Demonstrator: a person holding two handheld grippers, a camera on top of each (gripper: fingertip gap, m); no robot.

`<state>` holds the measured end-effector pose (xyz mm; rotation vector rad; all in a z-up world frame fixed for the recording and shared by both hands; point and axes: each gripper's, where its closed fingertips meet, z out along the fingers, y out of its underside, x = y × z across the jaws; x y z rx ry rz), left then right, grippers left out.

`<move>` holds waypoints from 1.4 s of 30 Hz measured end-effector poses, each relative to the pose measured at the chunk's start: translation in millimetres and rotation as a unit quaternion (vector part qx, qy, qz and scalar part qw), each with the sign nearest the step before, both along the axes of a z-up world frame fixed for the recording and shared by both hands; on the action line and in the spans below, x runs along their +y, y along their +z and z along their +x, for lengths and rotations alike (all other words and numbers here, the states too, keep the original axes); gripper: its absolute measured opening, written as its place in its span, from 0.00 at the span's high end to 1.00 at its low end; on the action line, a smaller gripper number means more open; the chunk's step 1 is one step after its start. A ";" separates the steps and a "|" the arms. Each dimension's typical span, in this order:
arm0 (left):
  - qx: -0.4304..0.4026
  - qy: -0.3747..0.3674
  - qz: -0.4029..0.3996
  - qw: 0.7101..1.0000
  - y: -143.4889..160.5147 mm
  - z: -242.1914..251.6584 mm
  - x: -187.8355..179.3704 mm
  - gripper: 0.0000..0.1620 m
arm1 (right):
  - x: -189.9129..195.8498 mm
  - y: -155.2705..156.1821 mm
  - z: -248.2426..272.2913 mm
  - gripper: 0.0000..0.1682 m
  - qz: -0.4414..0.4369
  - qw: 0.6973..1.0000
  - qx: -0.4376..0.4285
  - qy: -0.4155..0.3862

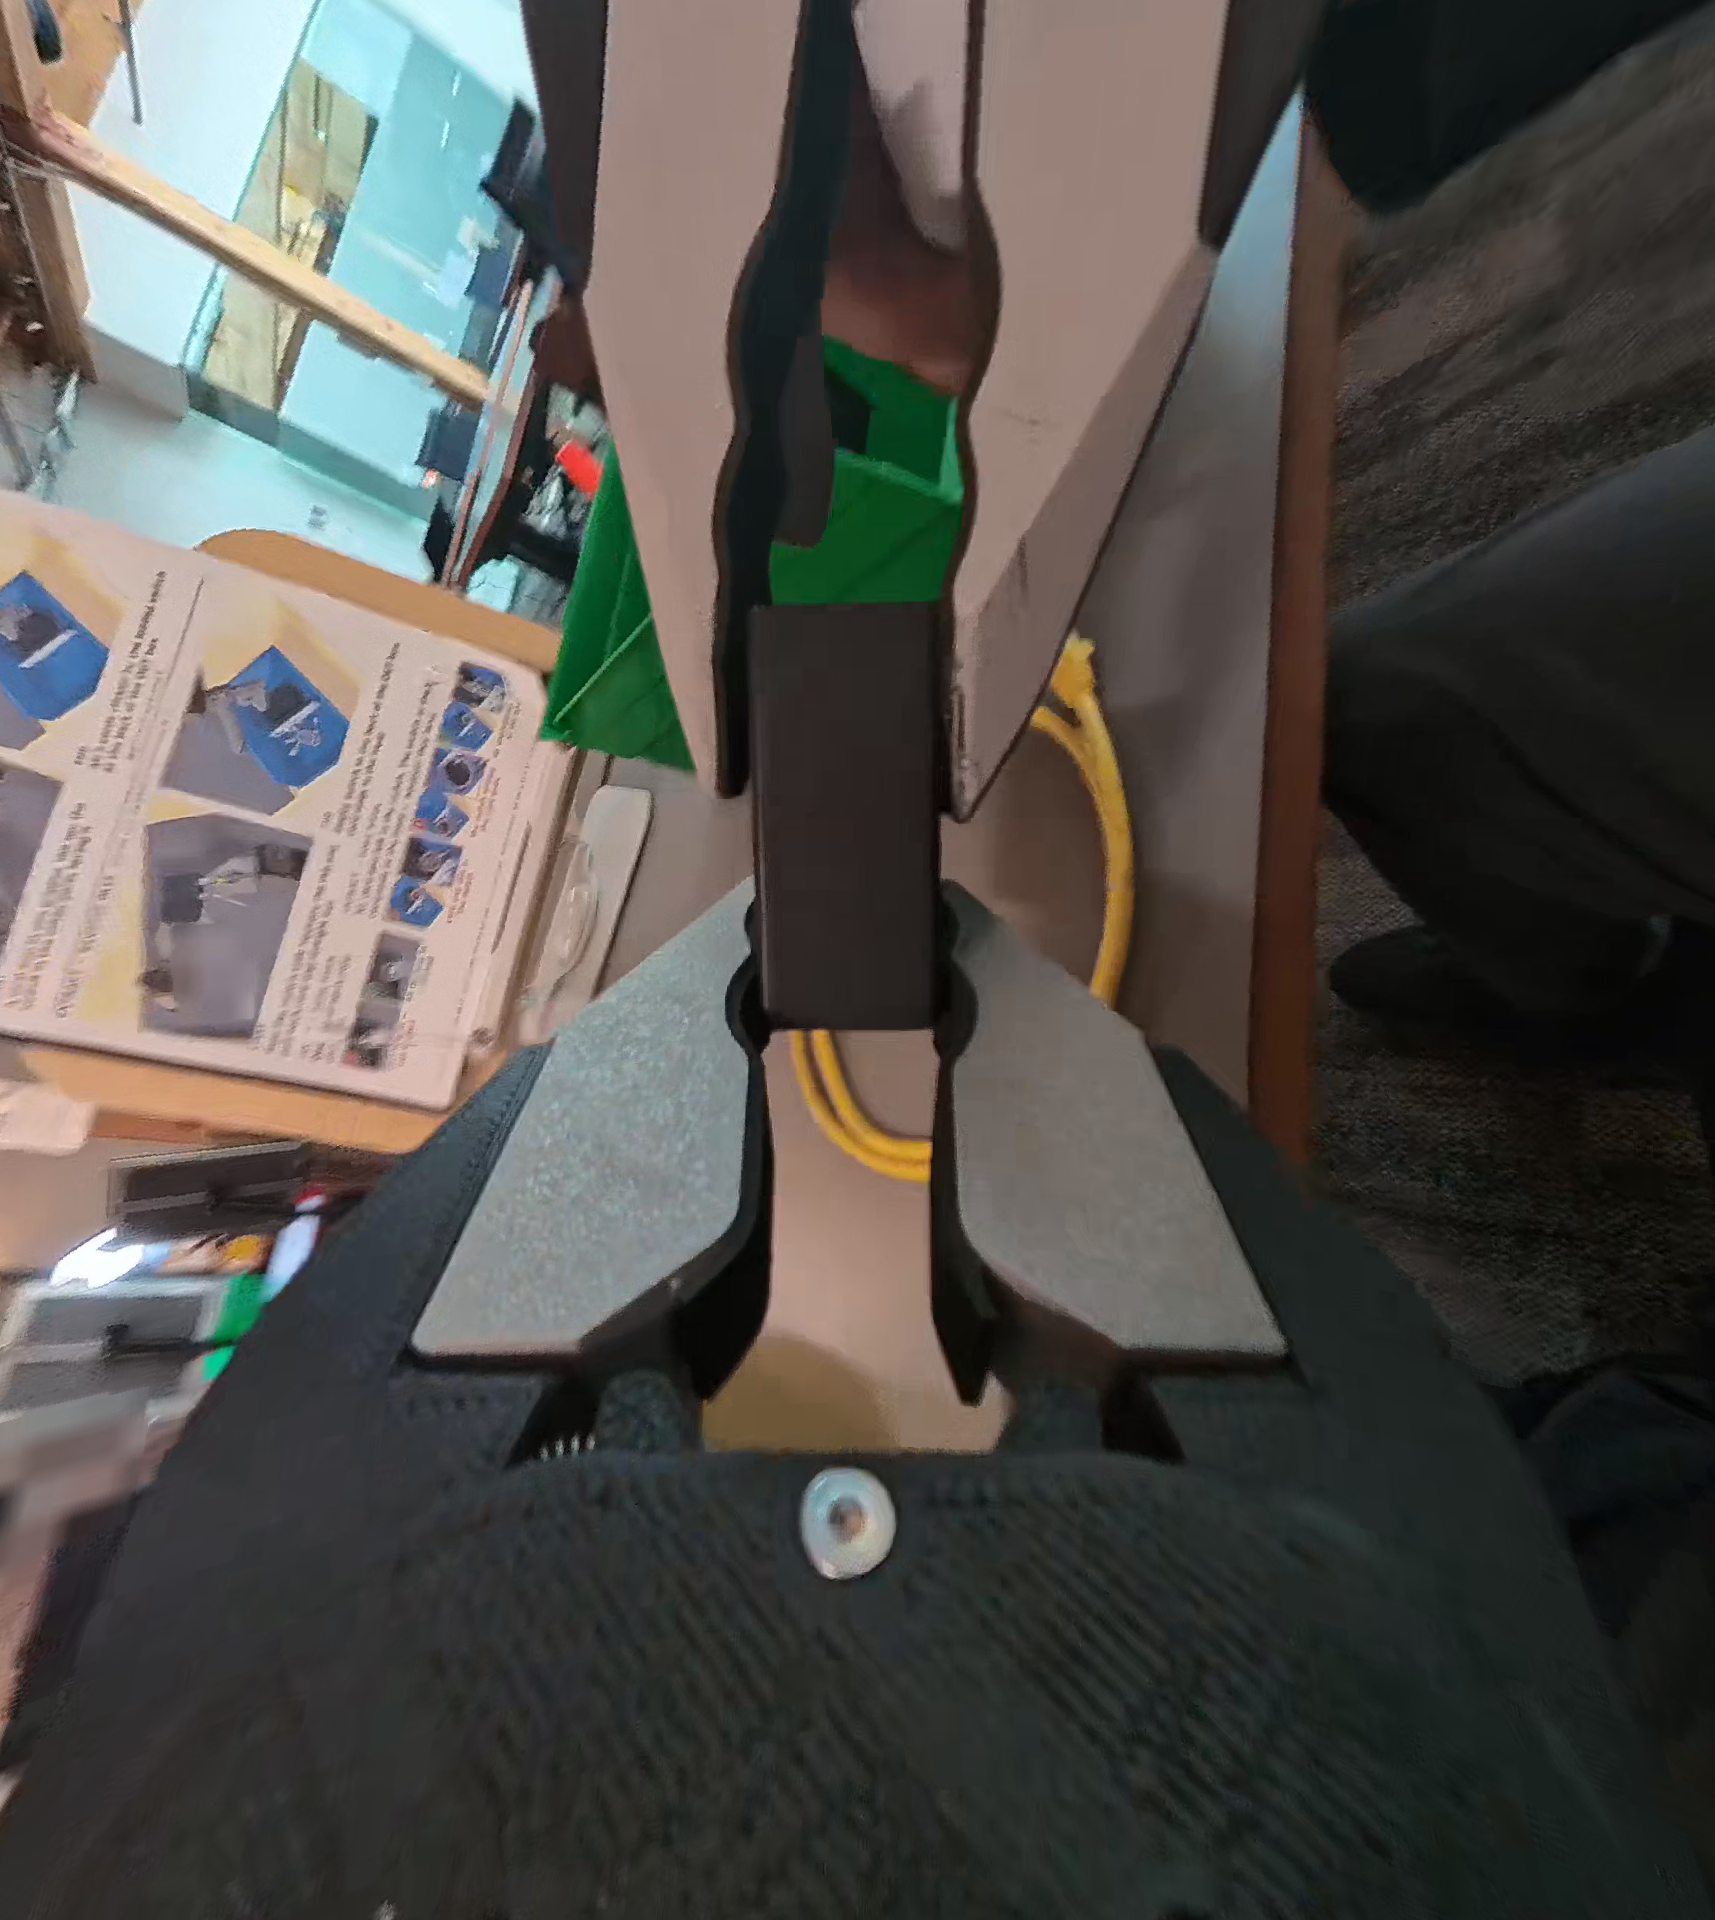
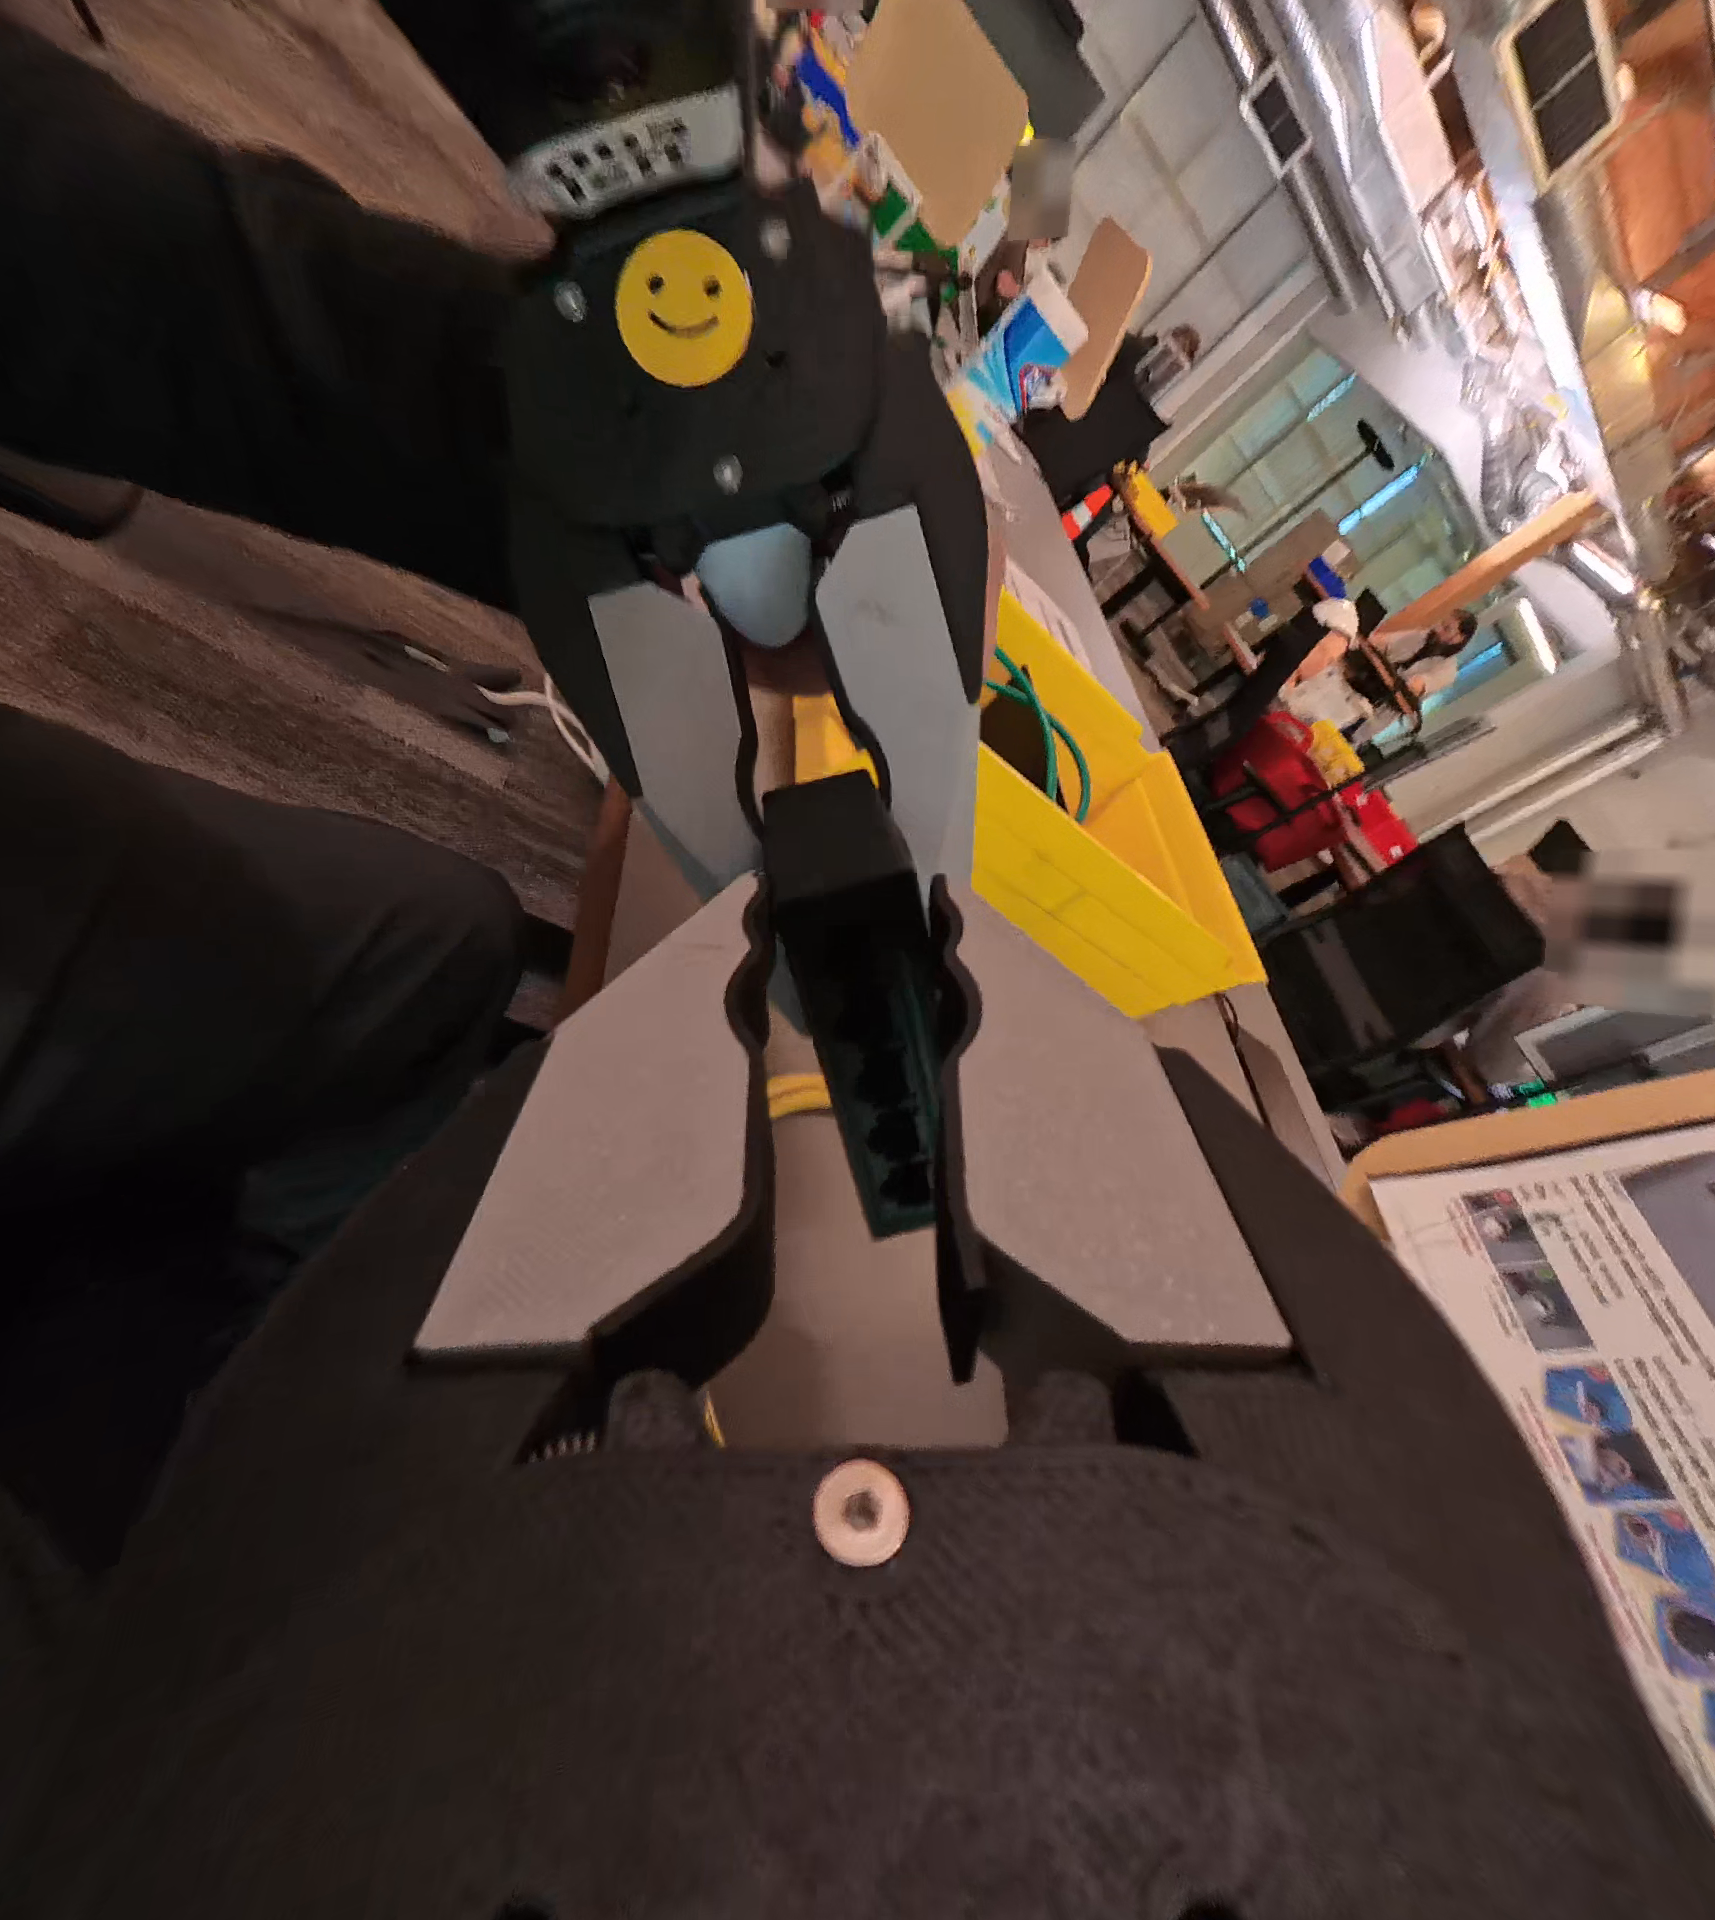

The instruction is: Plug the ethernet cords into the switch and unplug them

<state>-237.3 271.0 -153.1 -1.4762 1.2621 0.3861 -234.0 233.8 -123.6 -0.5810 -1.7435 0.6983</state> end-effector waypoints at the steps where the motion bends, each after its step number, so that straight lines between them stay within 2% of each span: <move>1: -0.022 -0.018 -0.005 1.000 1.3 5.0 -2.8 0.82 | -4.8 3.4 1.3 0.85 -0.011 1.000 0.009 0.016; 5: -0.062 -0.064 -0.013 0.996 5.0 22.8 -10.4 0.73 | -20.7 8.1 9.6 0.86 -0.049 0.995 0.020 0.081; 6: -0.055 -0.070 -0.017 0.996 2.4 26.4 -11.6 0.75 | -22.0 7.4 11.4 0.86 -0.053 0.994 0.019 0.090; 7: -0.042 -0.072 -0.017 0.996 -0.9 28.6 -11.7 0.82 | -21.4 7.1 12.6 0.86 -0.056 0.994 0.019 0.093; 8: -0.035 -0.061 -0.012 0.997 -1.4 27.6 -8.3 0.82 | -18.7 5.7 13.6 0.86 -0.055 0.994 0.014 0.090; 12: -0.004 -0.020 -0.016 1.000 -7.1 15.8 2.1 0.83 | -2.2 -5.9 12.6 0.85 -0.018 0.999 -0.020 0.042; 15: 0.066 0.044 0.004 0.997 -17.5 -2.4 16.7 0.83 | 21.6 -23.7 8.1 0.85 0.015 0.998 -0.062 -0.024; 18: 0.104 0.094 0.030 0.990 -22.2 -17.6 31.6 0.84 | 43.3 -35.5 0.8 0.81 -0.031 0.991 -0.101 -0.082; 21: 0.131 0.120 0.072 0.981 -20.4 -28.7 40.7 0.84 | 50.2 -37.0 -4.2 0.74 -0.110 0.981 -0.122 -0.102; 25: 0.168 0.145 0.182 0.958 3.2 -38.0 46.1 0.84 | 45.7 -20.9 -4.2 0.59 -0.257 0.955 -0.125 -0.078; 27: 0.159 0.144 0.207 0.954 10.7 -38.8 45.0 0.84 | 56.1 -18.6 -6.7 0.38 -0.305 0.938 -0.125 -0.105; 30: 0.145 0.137 0.230 0.953 19.2 -35.9 42.0 0.84 | 52.6 -7.8 -12.7 0.32 -0.362 0.923 -0.097 -0.093; 32: 0.129 0.122 0.234 0.956 23.2 -29.5 38.7 0.84 | 52.7 -4.2 -18.2 0.27 -0.362 0.924 -0.082 -0.096; 35: 0.116 0.099 0.247 0.957 28.4 -19.9 31.7 0.84 | 52.4 -7.5 -20.7 0.41 -0.339 0.932 -0.083 -0.101; 42: 0.086 0.088 0.237 0.964 29.1 -12.3 30.2 0.84 | 46.4 -6.3 -18.7 0.42 -0.363 0.925 -0.088 -0.067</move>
